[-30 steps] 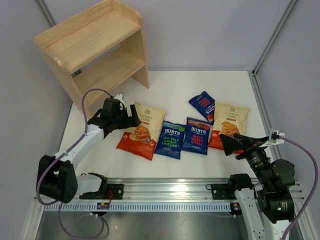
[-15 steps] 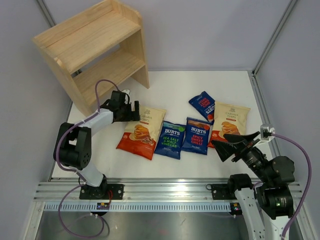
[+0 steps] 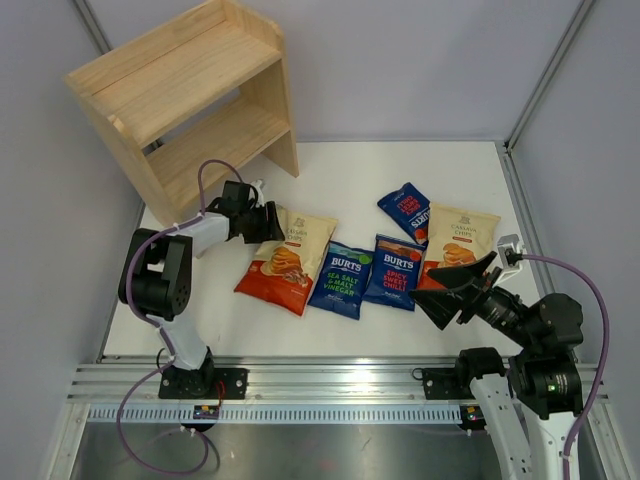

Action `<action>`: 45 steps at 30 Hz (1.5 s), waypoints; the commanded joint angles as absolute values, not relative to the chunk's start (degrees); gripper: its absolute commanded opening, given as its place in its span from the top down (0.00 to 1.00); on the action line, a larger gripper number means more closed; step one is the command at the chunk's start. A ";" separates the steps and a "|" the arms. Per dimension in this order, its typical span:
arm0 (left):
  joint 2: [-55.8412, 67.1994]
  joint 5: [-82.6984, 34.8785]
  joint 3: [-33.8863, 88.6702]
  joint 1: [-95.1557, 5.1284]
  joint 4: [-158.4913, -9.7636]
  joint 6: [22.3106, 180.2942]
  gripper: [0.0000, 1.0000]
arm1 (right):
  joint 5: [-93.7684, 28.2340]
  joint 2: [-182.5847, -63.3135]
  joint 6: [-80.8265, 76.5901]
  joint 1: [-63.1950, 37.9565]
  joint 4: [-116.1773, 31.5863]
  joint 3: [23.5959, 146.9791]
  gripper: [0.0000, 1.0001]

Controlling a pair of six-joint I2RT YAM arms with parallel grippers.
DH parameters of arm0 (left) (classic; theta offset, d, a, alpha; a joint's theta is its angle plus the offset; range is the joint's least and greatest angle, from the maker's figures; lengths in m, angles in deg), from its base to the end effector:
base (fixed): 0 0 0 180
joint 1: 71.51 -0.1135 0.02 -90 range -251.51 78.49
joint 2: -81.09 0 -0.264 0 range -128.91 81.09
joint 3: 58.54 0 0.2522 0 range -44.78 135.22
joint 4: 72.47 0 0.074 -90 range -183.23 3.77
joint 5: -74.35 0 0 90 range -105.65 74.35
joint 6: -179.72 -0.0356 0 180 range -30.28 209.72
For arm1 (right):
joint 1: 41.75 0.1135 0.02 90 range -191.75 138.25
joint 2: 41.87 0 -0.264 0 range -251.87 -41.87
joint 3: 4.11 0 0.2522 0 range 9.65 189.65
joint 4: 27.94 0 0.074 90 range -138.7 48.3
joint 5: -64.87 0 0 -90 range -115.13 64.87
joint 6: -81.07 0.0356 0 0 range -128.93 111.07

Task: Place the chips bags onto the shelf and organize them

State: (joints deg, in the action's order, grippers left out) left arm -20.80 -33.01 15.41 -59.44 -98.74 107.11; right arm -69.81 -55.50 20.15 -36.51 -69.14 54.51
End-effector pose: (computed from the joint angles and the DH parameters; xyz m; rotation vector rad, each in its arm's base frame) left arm 0.3502 -0.0857 0.1661 0.0072 2.5548 -0.5863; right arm 0.0384 0.0287 0.3606 -0.3311 1.5870 1.0508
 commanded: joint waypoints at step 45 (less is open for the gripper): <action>31.77 -33.04 6.64 -42.34 -76.75 148.33 1.00 | -65.29 -91.52 29.14 -17.93 -2.59 33.64 0.04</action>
State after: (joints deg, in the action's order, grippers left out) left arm 29.84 -31.79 4.00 -43.61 -84.25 142.30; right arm -67.58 -90.73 36.08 -19.55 -7.20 32.11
